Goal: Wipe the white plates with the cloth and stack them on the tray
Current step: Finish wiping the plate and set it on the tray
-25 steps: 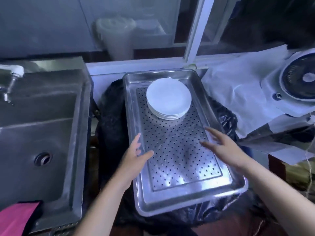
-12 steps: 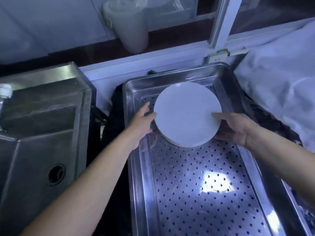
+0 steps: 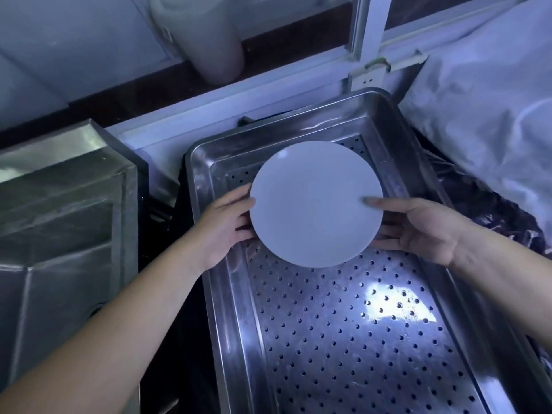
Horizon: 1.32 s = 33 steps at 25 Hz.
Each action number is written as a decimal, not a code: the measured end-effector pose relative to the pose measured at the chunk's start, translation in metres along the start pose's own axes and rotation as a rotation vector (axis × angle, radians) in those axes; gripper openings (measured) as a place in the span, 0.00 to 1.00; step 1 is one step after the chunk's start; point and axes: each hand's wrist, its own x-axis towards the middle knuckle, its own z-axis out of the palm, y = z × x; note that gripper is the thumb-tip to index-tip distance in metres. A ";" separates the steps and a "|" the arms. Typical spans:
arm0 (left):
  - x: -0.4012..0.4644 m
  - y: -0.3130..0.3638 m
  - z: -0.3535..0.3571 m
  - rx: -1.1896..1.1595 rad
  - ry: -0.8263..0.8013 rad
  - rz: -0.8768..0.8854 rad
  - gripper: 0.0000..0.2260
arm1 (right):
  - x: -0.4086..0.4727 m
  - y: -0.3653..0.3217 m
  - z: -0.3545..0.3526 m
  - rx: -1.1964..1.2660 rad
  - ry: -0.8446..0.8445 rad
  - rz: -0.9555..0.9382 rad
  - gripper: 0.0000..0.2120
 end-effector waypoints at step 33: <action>-0.349 -0.133 0.044 0.100 -0.671 -0.037 0.21 | -0.448 0.336 0.018 0.483 0.600 -0.240 0.24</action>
